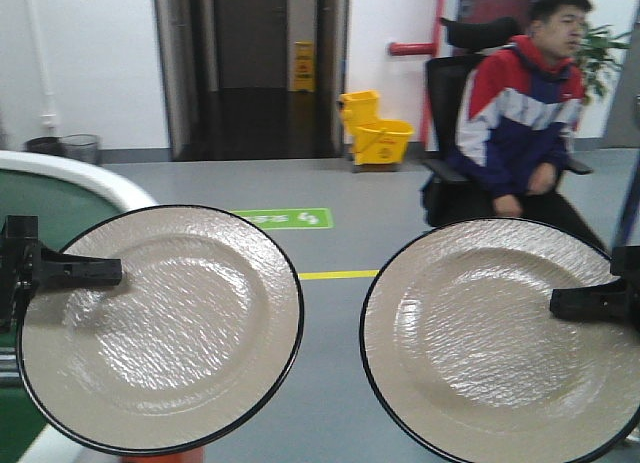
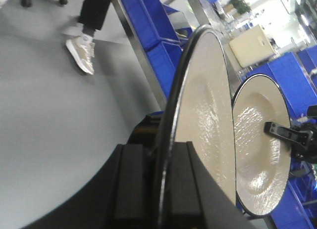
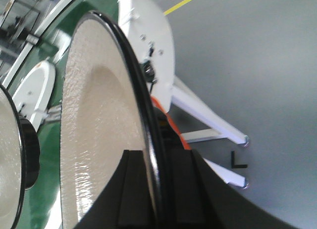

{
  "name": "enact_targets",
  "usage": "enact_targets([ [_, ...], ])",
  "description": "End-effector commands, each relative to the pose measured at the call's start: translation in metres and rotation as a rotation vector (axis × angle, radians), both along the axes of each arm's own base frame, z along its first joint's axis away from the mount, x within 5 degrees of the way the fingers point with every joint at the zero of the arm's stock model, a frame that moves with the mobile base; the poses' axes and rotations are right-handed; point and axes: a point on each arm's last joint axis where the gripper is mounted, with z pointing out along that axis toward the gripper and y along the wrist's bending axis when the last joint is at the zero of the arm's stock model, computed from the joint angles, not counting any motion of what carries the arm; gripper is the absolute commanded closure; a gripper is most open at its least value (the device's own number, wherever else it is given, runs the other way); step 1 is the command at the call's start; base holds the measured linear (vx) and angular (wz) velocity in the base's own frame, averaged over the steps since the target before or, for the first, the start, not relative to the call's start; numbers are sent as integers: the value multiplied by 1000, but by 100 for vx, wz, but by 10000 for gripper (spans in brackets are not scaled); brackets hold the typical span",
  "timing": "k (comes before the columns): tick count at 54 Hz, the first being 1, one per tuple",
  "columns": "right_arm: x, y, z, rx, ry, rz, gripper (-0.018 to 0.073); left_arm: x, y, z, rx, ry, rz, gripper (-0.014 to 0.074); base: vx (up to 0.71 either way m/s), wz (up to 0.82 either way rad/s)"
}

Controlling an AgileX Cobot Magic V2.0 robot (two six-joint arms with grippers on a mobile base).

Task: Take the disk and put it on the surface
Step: 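Hold both plates while the base drives to the steel table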

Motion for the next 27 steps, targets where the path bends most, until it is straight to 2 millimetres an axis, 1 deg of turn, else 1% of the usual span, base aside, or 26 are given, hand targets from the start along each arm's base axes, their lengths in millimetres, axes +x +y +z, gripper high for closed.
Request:
enact_targets([
  [1, -5, 4, 28, 95, -104, -27, 568, -13, -8, 38, -143, -100, -35, 598, 16, -56],
  [13, -5, 4, 28, 95, -104, -27, 568, -13, -8, 38, -143, -100, -35, 598, 20, -63],
  [27, -5, 4, 28, 92, -106, -25, 568, -12, -8, 38, -142, -100, -34, 598, 27, -60],
])
